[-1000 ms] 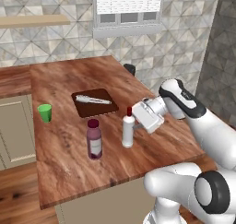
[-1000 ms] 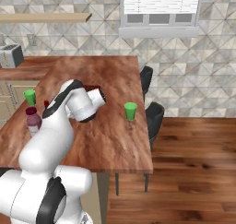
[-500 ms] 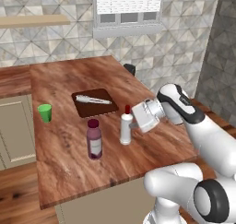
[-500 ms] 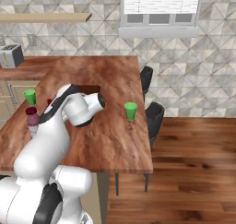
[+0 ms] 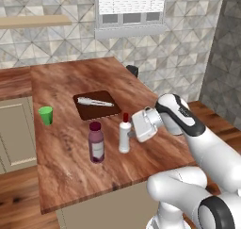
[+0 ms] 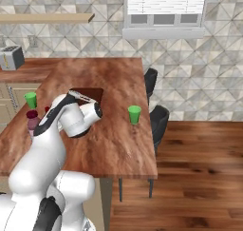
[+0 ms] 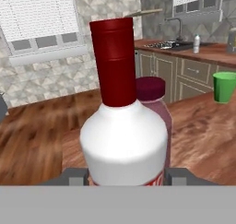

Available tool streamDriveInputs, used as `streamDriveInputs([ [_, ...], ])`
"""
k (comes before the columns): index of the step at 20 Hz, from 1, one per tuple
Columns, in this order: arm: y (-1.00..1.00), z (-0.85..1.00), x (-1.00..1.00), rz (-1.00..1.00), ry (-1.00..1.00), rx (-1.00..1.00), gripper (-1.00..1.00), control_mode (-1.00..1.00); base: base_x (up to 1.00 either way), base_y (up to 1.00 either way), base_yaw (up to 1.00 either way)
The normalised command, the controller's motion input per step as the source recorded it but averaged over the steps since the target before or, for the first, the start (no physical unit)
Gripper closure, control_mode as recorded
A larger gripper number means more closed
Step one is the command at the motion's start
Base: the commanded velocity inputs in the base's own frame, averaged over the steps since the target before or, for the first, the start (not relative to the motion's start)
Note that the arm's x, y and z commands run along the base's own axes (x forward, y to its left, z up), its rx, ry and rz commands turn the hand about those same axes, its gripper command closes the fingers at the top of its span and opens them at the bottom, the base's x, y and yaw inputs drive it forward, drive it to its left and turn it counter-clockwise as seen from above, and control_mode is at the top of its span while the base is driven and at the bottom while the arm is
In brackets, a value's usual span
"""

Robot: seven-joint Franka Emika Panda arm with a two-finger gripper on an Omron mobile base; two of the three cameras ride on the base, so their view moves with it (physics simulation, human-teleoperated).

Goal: Place the drinks on the dining counter in a tight cluster.

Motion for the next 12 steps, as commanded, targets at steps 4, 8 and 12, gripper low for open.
streamDriveInputs([
  [4,0.12,-0.22,0.02,0.04,0.0,0.0,1.0,-1.0,0.0,0.0,0.0],
  [8,0.14,-0.25,0.12,0.03,0.0,0.0,1.0,-1.0,0.0,0.0,0.0],
  [12,0.12,-0.25,0.24,0.01,0.0,0.0,1.0,-1.0,0.0,0.0,0.0],
])
